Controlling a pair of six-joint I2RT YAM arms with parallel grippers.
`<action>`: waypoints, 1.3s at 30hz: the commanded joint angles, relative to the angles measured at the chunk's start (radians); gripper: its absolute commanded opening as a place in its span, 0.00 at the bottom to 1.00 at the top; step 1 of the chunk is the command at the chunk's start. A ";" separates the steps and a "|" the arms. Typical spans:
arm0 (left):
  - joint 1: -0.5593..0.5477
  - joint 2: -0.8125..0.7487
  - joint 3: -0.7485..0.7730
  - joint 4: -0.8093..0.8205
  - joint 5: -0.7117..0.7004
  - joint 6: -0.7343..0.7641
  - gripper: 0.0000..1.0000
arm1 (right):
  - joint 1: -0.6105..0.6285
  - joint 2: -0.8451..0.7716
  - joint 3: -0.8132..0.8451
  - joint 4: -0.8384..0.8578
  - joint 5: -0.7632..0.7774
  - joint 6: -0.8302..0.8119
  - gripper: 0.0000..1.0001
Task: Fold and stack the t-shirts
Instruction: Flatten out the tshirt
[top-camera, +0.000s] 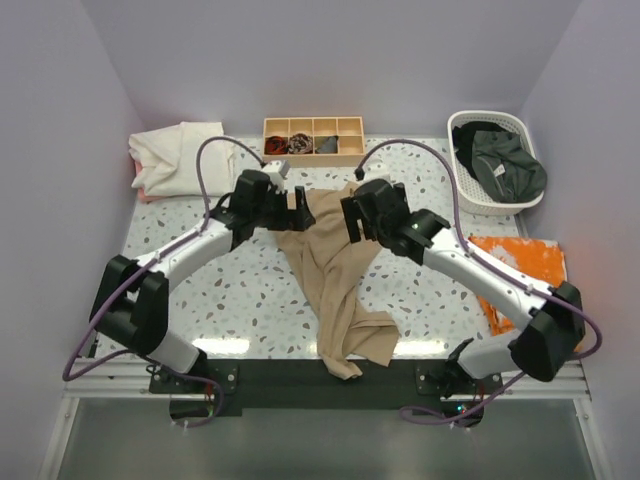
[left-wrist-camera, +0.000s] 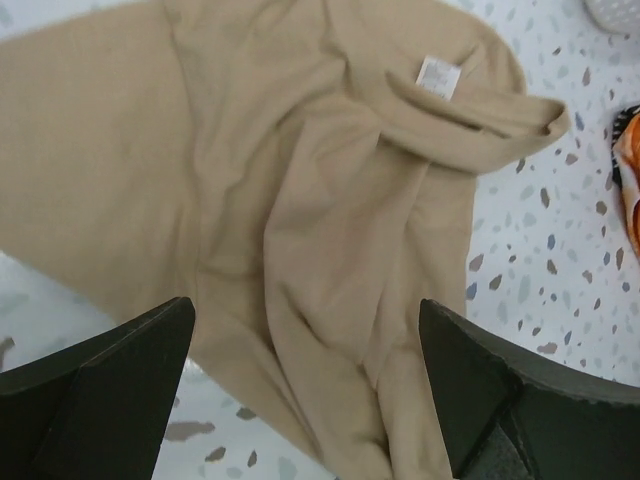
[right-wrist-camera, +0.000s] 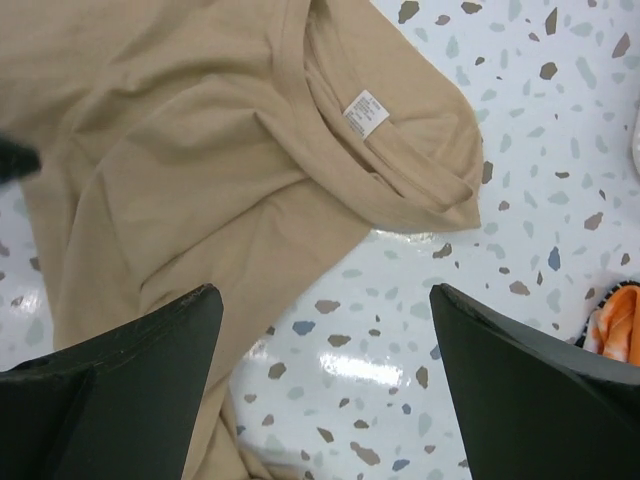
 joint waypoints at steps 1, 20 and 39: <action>-0.015 -0.103 -0.228 0.166 0.025 -0.142 0.96 | -0.134 0.163 0.120 0.147 -0.098 -0.054 0.89; -0.099 -0.237 -0.613 0.366 0.013 -0.350 0.92 | -0.234 0.935 0.824 0.027 -0.307 -0.147 0.84; -0.107 0.080 -0.556 0.593 0.099 -0.356 0.01 | -0.257 0.910 0.786 0.048 -0.304 -0.166 0.00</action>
